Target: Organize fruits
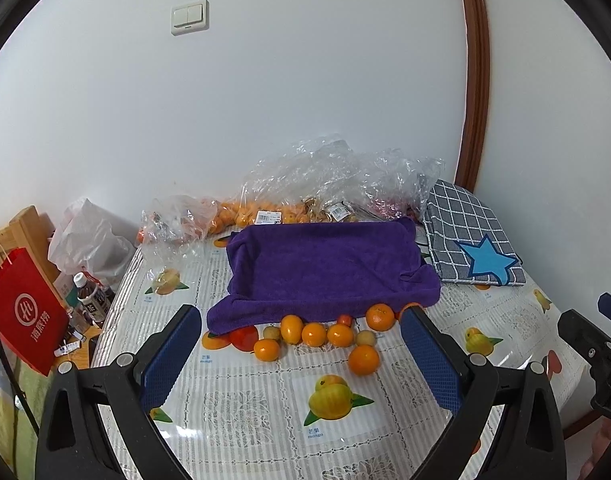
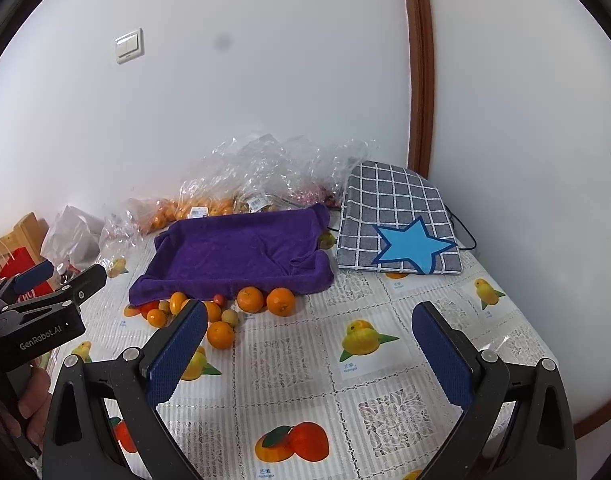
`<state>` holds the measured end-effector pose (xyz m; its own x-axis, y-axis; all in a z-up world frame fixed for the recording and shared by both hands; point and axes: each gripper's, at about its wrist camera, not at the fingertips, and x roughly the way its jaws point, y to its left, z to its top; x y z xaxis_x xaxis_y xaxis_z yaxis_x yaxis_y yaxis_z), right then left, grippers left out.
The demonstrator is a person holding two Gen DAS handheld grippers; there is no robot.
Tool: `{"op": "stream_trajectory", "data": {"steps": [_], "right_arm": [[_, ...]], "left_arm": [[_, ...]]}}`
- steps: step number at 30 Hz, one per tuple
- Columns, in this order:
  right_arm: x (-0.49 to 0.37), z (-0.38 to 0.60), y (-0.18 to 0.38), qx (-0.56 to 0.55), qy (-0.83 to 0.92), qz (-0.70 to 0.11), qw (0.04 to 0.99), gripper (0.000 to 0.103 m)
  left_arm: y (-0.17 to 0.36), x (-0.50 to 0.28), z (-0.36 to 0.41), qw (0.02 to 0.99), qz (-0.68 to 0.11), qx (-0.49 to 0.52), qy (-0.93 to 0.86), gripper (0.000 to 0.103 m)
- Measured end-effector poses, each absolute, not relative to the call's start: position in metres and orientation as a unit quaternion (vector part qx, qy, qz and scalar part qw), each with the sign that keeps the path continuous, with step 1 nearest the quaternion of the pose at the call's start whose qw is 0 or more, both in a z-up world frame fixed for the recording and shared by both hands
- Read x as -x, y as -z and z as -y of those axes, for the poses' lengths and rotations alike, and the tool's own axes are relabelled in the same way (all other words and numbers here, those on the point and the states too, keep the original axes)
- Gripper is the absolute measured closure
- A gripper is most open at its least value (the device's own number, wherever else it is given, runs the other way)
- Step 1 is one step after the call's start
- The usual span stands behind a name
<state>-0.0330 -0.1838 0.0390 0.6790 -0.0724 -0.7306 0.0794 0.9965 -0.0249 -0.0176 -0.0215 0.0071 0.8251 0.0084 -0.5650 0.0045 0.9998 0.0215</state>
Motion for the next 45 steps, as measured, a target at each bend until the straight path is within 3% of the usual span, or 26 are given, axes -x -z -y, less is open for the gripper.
{"op": "stream_trajectory", "data": {"steps": [45], "right_arm": [[0.0343, 0.1786, -0.0331, -0.005, 0.03, -0.401, 0.915, 0.002]], "left_arm": [[0.0024, 0.0211, 0.0162, 0.955, -0.297, -0.003, -0.004, 0.002]]}}
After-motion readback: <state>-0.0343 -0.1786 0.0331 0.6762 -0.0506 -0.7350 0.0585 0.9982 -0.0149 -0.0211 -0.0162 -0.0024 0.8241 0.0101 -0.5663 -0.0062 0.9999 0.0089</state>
